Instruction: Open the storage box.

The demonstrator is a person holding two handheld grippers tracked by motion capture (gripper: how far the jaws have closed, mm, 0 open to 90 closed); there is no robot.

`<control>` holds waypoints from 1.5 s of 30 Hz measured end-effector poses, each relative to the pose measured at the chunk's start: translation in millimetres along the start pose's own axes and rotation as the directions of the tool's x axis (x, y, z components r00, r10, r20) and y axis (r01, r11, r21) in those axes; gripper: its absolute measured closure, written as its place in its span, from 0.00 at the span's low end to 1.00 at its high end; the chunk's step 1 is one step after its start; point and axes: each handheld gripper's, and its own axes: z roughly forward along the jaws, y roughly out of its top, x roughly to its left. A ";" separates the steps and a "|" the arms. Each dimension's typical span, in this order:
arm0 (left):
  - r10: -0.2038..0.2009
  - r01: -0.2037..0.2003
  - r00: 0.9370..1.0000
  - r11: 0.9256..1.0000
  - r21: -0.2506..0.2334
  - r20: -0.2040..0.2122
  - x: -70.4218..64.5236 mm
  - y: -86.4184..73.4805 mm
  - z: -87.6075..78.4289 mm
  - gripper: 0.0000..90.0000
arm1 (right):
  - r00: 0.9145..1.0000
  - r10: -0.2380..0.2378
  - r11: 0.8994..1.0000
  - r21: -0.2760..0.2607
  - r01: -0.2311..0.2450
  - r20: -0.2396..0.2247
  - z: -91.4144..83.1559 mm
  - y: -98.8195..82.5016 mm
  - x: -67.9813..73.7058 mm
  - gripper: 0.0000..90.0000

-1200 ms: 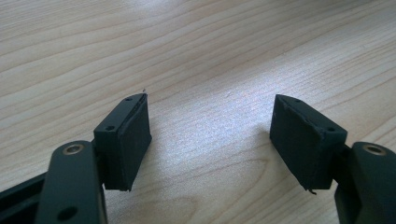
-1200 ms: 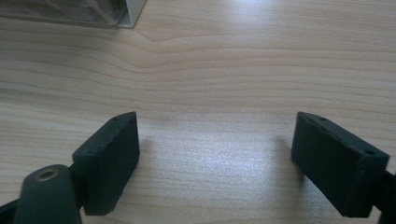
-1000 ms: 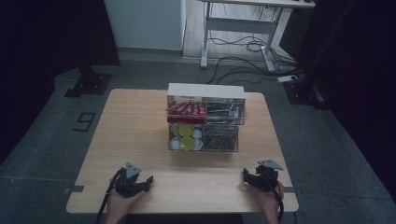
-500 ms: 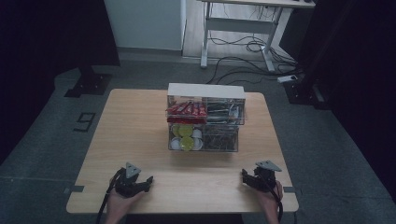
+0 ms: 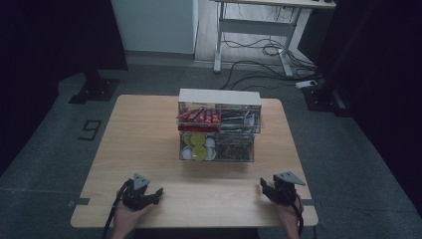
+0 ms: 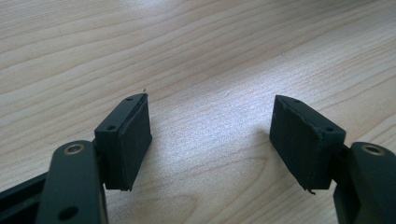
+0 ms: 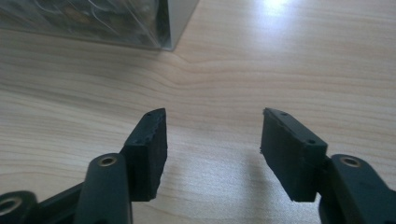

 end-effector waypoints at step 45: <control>-0.026 0.026 1.000 1.000 -0.007 0.009 2.4 -0.1 -0.5 0.34 | 0.989 -0.014 0.979 -0.202 -0.016 -0.149 -40.0 51.6 23.6 0.95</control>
